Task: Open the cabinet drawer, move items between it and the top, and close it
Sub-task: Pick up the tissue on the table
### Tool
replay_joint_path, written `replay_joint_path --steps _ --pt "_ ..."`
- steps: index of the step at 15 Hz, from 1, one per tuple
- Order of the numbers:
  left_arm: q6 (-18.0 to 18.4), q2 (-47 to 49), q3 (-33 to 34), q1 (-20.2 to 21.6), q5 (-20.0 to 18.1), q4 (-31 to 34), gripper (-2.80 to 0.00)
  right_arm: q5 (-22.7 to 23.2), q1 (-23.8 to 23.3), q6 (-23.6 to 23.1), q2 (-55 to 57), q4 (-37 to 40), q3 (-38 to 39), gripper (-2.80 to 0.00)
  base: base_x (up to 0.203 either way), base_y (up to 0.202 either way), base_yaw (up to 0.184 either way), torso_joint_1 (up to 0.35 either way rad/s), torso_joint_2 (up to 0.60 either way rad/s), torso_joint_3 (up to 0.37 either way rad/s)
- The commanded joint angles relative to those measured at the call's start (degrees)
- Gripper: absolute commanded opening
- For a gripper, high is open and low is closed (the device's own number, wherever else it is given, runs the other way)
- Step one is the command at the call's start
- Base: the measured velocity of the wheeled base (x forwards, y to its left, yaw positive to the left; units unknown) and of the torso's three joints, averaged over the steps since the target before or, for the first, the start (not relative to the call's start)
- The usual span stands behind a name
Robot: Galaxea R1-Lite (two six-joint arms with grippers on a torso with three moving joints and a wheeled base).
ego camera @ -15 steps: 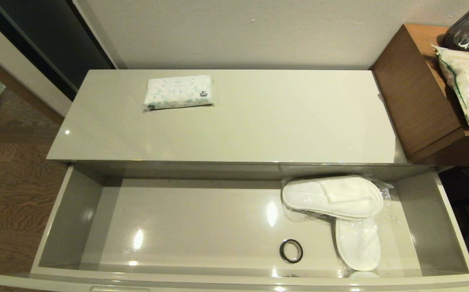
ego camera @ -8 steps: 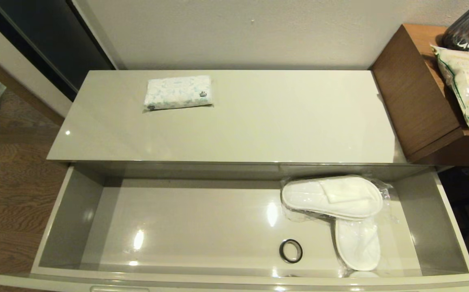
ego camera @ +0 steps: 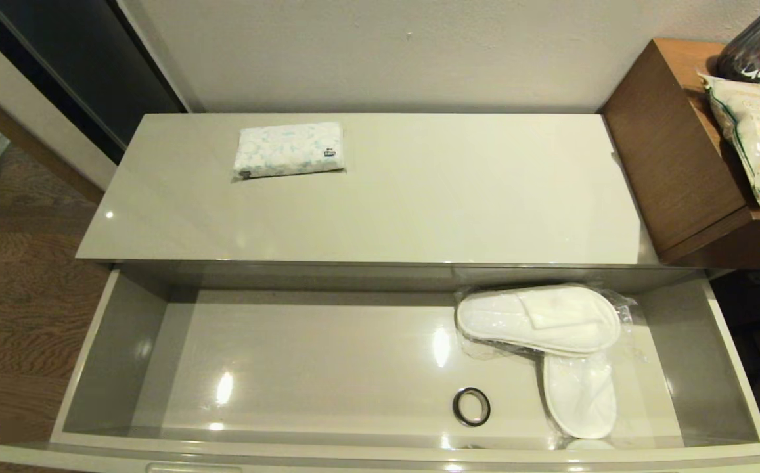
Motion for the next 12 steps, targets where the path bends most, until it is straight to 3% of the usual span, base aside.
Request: replay_joint_path --steps 1,4,8,10,12 --pt "-0.04 -0.02 0.01 -0.10 0.04 0.03 -2.80 -0.25 0.01 -0.08 0.15 -4.44 6.78 -2.80 0.000 0.000 0.000 0.000 0.00 0.000" --pt "-0.04 -0.02 0.01 -0.02 0.04 0.03 -2.80 -1.20 0.01 -1.00 0.15 -15.00 17.25 -2.80 0.000 0.000 0.000 0.000 0.00 0.000" --pt "-0.04 -0.02 0.01 -0.02 0.04 0.03 -2.80 -1.12 0.01 -7.71 0.15 -31.68 31.36 -2.80 0.000 0.000 0.000 0.000 0.00 0.000" --pt "-0.13 -0.02 0.01 -0.02 0.04 0.03 -2.80 -0.83 0.01 -8.84 0.15 -26.58 31.54 -2.80 0.000 0.000 0.000 0.000 0.00 0.000" --pt "-0.04 -0.02 0.01 -0.02 0.04 0.03 -2.80 -0.89 0.01 -6.53 0.15 -22.71 31.34 -2.80 0.000 0.000 0.000 0.000 0.00 0.000"
